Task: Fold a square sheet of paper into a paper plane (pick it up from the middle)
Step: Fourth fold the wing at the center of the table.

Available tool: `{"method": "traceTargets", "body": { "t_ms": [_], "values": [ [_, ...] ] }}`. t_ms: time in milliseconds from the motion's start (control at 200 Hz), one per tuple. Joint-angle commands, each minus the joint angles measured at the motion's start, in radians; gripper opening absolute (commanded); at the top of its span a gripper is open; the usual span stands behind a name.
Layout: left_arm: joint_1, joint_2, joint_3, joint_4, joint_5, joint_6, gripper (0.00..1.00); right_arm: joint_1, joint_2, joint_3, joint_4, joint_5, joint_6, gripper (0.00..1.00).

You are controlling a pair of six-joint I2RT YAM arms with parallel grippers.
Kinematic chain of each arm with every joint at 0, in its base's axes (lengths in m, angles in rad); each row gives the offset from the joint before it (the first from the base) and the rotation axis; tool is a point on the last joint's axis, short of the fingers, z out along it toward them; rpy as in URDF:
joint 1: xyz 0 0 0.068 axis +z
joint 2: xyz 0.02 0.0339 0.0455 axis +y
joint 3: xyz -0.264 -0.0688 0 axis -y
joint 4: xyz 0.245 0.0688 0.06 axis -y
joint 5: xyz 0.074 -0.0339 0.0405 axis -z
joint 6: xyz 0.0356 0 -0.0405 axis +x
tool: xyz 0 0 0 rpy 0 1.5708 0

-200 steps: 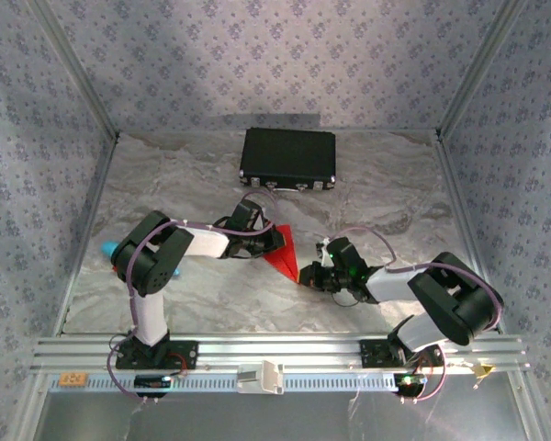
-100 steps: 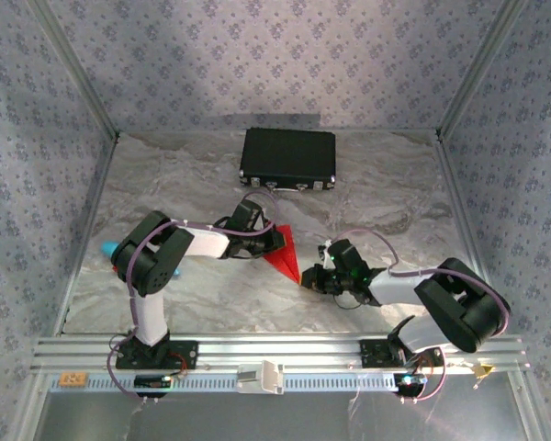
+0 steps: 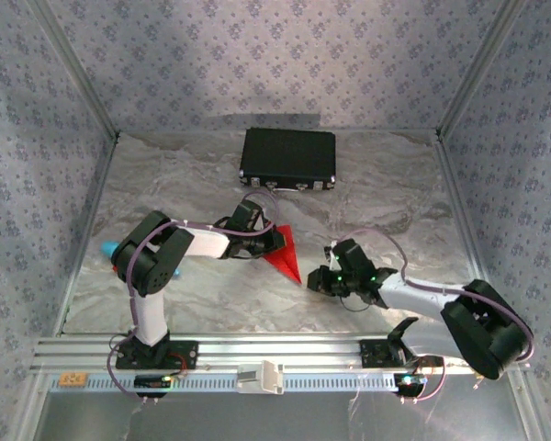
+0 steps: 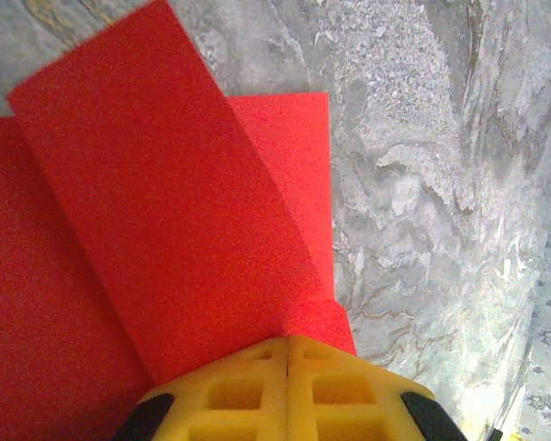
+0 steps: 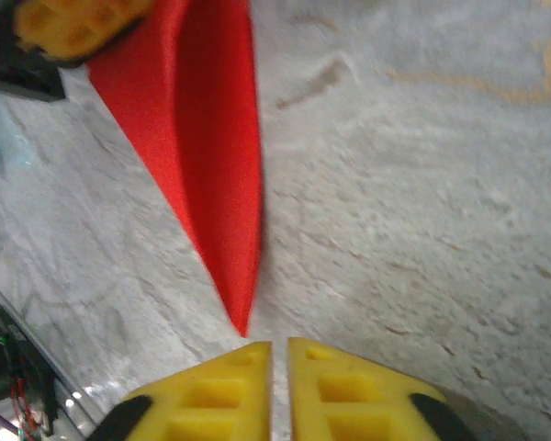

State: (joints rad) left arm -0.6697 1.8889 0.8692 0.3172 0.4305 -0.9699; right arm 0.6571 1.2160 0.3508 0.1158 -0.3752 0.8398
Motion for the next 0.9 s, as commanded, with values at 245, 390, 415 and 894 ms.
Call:
{"method": "traceTargets", "body": {
  "t_ms": [245, 390, 415, 894],
  "values": [
    [0.002, 0.039, -0.012, -0.039, -0.028, 0.010, 0.06, 0.039, 0.182, 0.247, -0.038, -0.074, -0.114, 0.02],
    [0.001, 0.039, -0.013, -0.040, -0.027, 0.010, 0.06, 0.074, 0.282, 0.326, -0.068, -0.044, -0.128, 0.02],
    [0.001, 0.038, -0.013, -0.041, -0.026, 0.011, 0.06, 0.078, 0.294, 0.335, -0.080, -0.032, -0.133, 0.02],
    [0.002, 0.037, -0.016, -0.044, -0.026, 0.013, 0.06, 0.047, 0.393, 0.328, -0.052, -0.020, -0.138, 0.01]
  ]
}}
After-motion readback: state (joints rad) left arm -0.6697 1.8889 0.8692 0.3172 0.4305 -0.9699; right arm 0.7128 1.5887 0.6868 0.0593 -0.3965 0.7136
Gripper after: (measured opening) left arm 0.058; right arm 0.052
